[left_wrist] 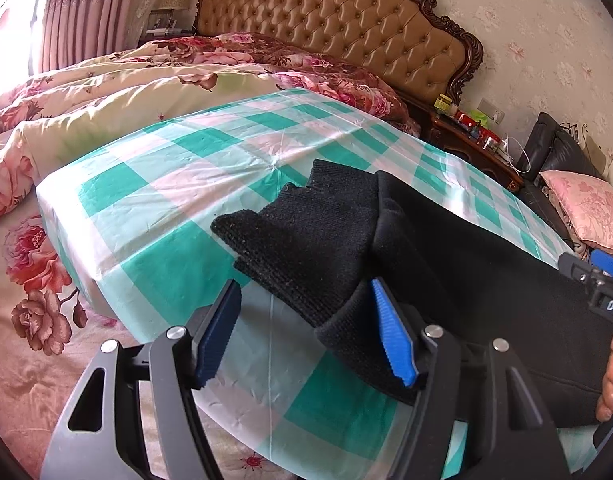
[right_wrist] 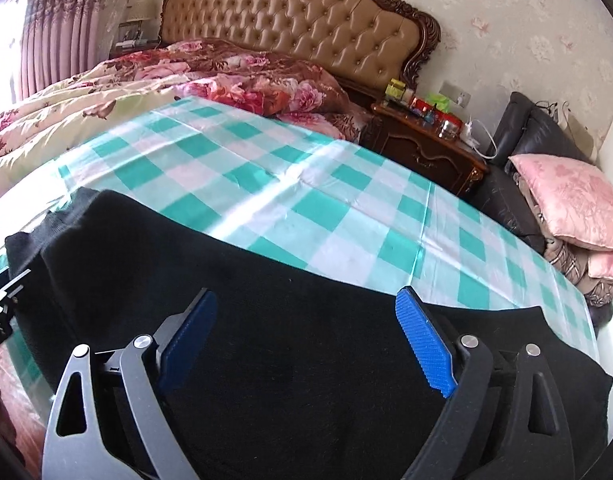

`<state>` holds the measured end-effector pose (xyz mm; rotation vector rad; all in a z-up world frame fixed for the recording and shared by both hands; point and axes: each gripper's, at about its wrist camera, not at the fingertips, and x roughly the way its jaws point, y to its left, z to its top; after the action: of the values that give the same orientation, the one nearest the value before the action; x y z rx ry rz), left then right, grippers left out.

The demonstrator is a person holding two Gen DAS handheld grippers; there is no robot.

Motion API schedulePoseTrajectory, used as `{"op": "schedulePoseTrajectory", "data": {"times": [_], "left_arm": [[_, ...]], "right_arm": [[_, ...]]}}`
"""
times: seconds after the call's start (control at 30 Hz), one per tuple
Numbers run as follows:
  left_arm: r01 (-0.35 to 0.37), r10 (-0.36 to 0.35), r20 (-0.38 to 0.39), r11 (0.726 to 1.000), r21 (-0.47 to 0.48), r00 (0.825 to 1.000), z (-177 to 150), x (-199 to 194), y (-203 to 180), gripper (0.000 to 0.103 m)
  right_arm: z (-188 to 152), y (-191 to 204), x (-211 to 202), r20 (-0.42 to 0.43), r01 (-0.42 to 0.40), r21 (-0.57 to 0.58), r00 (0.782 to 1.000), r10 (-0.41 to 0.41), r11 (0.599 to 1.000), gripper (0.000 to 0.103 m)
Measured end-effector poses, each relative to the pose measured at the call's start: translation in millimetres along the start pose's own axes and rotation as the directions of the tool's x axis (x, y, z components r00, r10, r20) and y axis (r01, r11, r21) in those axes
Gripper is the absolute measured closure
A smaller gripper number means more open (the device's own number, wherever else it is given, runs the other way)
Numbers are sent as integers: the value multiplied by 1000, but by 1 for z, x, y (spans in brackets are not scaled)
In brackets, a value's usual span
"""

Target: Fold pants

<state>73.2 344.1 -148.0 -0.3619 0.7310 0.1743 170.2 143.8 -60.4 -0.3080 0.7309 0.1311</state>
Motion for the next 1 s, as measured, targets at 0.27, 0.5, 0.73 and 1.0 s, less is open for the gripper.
{"op": "schedulePoseTrajectory", "data": {"times": [0.27, 0.5, 0.73, 1.0], "left_arm": [[0, 0, 0, 1000, 1, 1000, 0, 0, 0, 37], [0, 0, 0, 1000, 5, 1000, 0, 1, -1, 37], [1, -1, 1, 1000, 5, 1000, -1, 1, -1, 36], [56, -56, 2, 996, -66, 998, 2, -3, 8, 34]], "right_arm": [[2, -1, -5, 13, 16, 8, 1000, -16, 1000, 16], [1, 0, 0, 3, 21, 5, 1000, -21, 1000, 16], [-1, 3, 14, -24, 31, -5, 999, -31, 999, 16], [-4, 6, 79, -205, 3, -30, 979, -9, 1000, 15]]}}
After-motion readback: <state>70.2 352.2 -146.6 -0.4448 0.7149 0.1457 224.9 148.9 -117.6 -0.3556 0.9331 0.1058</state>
